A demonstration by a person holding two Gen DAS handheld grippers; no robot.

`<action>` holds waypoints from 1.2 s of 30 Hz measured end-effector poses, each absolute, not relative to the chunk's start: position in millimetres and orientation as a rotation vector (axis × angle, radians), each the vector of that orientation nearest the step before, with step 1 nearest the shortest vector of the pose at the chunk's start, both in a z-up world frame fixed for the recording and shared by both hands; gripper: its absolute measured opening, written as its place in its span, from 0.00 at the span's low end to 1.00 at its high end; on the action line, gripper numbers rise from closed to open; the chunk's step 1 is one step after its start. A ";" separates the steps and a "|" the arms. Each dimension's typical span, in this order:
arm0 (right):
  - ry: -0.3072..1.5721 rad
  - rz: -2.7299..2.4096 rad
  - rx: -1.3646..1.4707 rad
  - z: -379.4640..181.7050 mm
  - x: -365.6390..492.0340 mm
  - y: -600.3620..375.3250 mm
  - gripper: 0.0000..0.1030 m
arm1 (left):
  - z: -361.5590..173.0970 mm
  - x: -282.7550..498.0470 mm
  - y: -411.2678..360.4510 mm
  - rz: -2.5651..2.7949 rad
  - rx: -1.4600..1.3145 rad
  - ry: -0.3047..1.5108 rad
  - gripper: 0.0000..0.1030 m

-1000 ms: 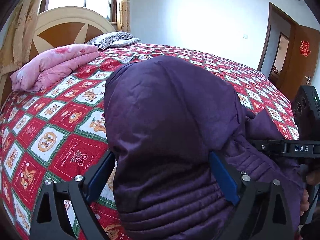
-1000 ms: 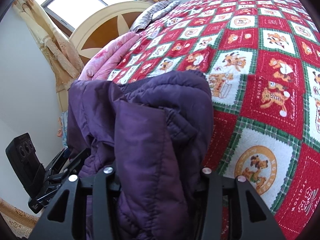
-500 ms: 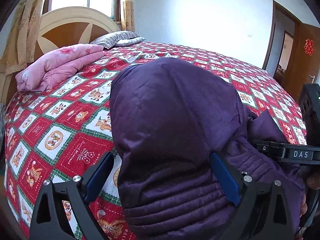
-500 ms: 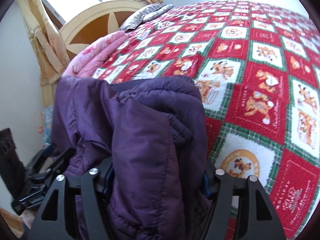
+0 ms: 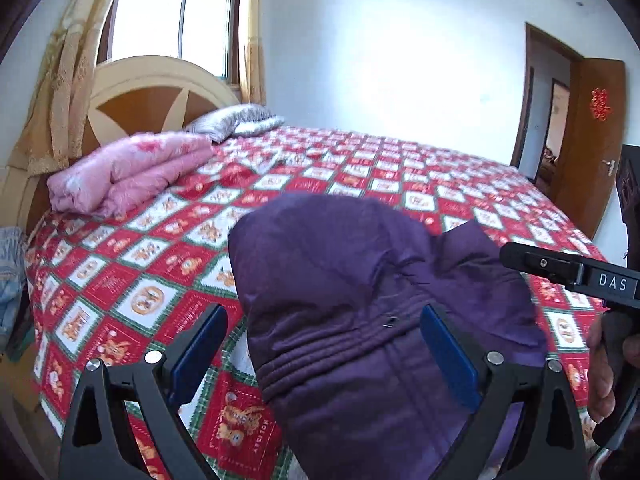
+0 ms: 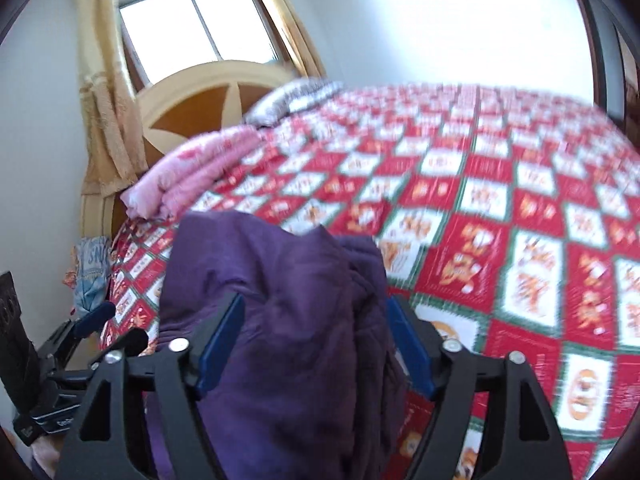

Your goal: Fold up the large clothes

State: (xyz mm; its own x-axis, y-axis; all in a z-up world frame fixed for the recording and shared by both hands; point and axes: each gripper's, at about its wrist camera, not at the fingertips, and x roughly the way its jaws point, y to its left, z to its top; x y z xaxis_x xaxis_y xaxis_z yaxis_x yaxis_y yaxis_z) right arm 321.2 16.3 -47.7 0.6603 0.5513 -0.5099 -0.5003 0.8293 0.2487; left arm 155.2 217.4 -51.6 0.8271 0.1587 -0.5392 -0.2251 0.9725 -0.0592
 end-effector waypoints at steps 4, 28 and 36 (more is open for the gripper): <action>0.485 0.531 0.039 -29.1 281.0 18.5 0.93 | -29.0 128.4 208.3 0.197 -0.113 0.497 0.95; 0.392 0.487 -0.004 -20.0 227.3 14.2 0.94 | 4.1 97.2 194.8 0.143 -0.125 0.413 0.95; 0.401 0.488 0.012 -22.7 227.0 12.2 0.94 | 0.5 100.6 196.1 0.143 -0.132 0.425 0.95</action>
